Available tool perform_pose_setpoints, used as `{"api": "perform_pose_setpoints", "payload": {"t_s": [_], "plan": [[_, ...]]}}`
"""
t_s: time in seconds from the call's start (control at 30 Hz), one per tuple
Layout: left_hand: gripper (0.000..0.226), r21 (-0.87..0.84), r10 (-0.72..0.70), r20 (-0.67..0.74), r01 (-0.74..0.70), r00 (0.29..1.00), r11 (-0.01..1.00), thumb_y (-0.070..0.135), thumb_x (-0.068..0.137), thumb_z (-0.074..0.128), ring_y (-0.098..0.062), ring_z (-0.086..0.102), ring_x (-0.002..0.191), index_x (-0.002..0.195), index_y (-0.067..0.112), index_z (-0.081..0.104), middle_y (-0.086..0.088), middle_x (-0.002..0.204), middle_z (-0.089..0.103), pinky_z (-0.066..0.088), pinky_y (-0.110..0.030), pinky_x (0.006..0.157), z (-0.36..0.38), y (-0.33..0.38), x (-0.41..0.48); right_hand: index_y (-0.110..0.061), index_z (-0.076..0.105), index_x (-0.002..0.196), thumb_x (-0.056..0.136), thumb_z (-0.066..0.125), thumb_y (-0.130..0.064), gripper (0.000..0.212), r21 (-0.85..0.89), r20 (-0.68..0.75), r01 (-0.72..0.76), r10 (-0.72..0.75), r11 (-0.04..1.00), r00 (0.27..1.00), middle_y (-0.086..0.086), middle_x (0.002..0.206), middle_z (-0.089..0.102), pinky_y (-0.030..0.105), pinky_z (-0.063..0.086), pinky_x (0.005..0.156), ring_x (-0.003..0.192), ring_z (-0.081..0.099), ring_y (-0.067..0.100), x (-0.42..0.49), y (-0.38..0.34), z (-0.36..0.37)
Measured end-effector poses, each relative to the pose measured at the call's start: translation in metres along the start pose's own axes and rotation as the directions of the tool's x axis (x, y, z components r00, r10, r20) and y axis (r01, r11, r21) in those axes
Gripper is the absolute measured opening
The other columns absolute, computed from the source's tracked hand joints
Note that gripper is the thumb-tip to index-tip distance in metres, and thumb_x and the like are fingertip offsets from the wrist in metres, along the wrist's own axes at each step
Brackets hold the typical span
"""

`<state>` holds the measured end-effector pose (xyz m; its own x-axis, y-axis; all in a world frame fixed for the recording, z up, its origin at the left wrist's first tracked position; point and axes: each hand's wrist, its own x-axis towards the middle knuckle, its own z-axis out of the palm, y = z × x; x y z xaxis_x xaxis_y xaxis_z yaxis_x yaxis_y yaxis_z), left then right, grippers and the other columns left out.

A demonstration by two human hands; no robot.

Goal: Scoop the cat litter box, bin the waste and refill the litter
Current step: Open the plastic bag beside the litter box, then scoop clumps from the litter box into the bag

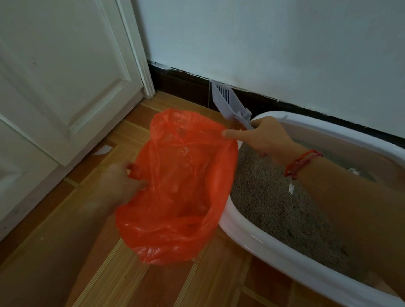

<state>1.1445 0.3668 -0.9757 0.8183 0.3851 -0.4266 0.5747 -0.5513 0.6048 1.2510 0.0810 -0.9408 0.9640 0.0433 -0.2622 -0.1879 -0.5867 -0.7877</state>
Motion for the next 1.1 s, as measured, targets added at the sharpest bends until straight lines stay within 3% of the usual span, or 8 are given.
{"api": "perform_pose_setpoints", "payload": {"t_s": [0.13, 0.23, 0.33, 0.4, 0.6, 0.87, 0.97, 1.1], "plan": [[0.046, -0.026, 0.023, -0.109, -0.026, 0.994, 0.999, 0.021, 0.085, 0.074, -0.021, 0.071, 0.068, 0.125, 0.017, 0.054, -0.002, 0.091, 0.064, 0.059, -0.036, 0.060, 0.006, 0.006, -0.003, -0.009, 0.067, 0.079, 0.074, 0.076, -0.054, 0.046, 0.008, -0.073, 0.004, -0.004, 1.000, 0.997, 0.000, 0.054, 0.049, 0.021, 0.035, 0.037, 0.039, 0.041, 0.010, -0.007, 0.010, -0.023], [0.042, 0.038, 0.092, -0.153, -0.087, 0.984, 0.995, 0.025, 0.088, 0.071, -0.022, 0.068, 0.078, 0.126, 0.016, 0.055, -0.006, 0.103, 0.065, 0.057, -0.037, 0.066, 0.010, 0.007, -0.002, -0.023, 0.062, 0.077, 0.089, 0.067, -0.035, 0.018, -0.084, -0.117, 0.024, -0.034, 0.996, 0.993, 0.001, 0.062, 0.057, 0.019, 0.038, 0.038, 0.042, 0.044, 0.009, -0.013, 0.026, -0.045], [0.035, 0.089, 0.156, -0.182, -0.142, 0.971, 0.986, 0.027, 0.091, 0.066, -0.027, 0.062, 0.091, 0.124, 0.015, 0.059, -0.012, 0.114, 0.064, 0.052, -0.038, 0.073, 0.011, 0.008, -0.002, -0.012, 0.064, 0.085, 0.094, 0.062, -0.026, 0.016, -0.305, -0.128, 0.054, -0.097, 0.951, 0.987, 0.002, 0.065, 0.055, 0.024, 0.039, 0.046, 0.049, 0.047, 0.013, -0.017, 0.047, -0.070], [0.034, 0.094, 0.162, -0.172, -0.148, 0.972, 0.985, 0.029, 0.093, 0.063, -0.031, 0.062, 0.098, 0.124, 0.016, 0.060, -0.013, 0.116, 0.065, 0.054, -0.045, 0.081, 0.013, 0.011, -0.002, -0.017, 0.062, 0.096, 0.094, 0.060, -0.023, 0.006, -0.452, -0.096, 0.063, -0.119, 0.890, 0.988, 0.001, 0.077, 0.057, 0.020, 0.037, 0.048, 0.056, 0.050, 0.009, -0.024, 0.055, -0.088], [0.026, 0.122, 0.198, -0.166, -0.179, 0.966, 0.976, 0.025, 0.094, 0.060, -0.033, 0.062, 0.098, 0.119, 0.016, 0.063, -0.013, 0.113, 0.065, 0.054, -0.046, 0.083, 0.019, 0.020, -0.005, -0.024, 0.063, 0.119, 0.095, 0.056, -0.027, 0.025, -0.725, -0.092, 0.018, -0.124, 0.689, 0.988, 0.002, 0.093, 0.063, 0.031, 0.050, 0.067, 0.073, 0.056, 0.019, -0.032, 0.082, -0.121], [0.025, 0.196, 0.302, -0.203, -0.264, 0.931, 0.944, 0.014, 0.094, 0.059, -0.023, 0.053, 0.089, 0.119, 0.013, 0.064, -0.015, 0.110, 0.066, 0.044, -0.040, 0.079, 0.014, 0.027, -0.004, -0.020, 0.064, 0.118, 0.096, 0.053, -0.031, 0.026, -0.777, 0.008, 0.015, -0.014, 0.630, 1.000, 0.002, 0.089, 0.058, 0.022, 0.040, 0.055, 0.064, 0.052, 0.010, -0.019, 0.096, -0.144], [0.024, 0.236, 0.362, -0.258, -0.306, 0.896, 0.923, 0.010, 0.093, 0.060, -0.033, 0.059, 0.091, 0.117, 0.007, 0.065, -0.019, 0.107, 0.066, 0.041, -0.040, 0.078, 0.008, 0.030, -0.005, -0.023, 0.063, 0.115, 0.098, 0.048, -0.031, 0.024, -0.887, -0.014, -0.012, -0.001, 0.462, 1.000, 0.001, 0.088, 0.061, 0.033, 0.049, 0.074, 0.074, 0.057, 0.019, -0.010, 0.094, -0.158], [0.019, 0.279, 0.410, -0.254, -0.339, 0.876, 0.898, 0.006, 0.091, 0.062, -0.030, 0.056, 0.079, 0.110, 0.006, 0.066, -0.009, 0.084, 0.060, 0.038, -0.037, 0.071, 0.005, 0.024, -0.003, -0.025, 0.061, 0.097, 0.095, 0.047, -0.029, 0.015, -0.988, -0.070, -0.072, 0.022, 0.136, 0.997, -0.005, 0.079, 0.059, 0.040, 0.037, 0.093, 0.077, 0.056, 0.018, -0.006, 0.094, -0.172]]}}
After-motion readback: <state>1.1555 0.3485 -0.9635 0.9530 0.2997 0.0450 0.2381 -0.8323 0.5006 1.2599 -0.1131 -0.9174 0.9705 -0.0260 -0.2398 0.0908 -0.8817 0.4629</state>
